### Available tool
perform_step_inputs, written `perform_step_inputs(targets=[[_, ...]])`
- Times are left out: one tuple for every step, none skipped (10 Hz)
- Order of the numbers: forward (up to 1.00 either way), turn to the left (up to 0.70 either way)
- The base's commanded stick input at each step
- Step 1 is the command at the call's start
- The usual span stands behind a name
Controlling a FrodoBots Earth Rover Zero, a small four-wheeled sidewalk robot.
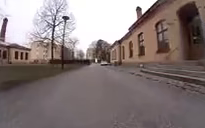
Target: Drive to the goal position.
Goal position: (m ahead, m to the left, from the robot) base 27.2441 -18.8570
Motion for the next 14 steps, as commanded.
perform_step_inputs(targets=[[1.0,0.0],[1.0,0.0],[1.0,0.0],[1.0,0.0],[1.0,0.0],[1.0,0.0],[1.0,0.0],[1.0,0.0],[1.0,0.0],[1.0,0.0],[1.0,0.0],[1.0,0.0],[1.0,0.0],[1.0,0.0]])
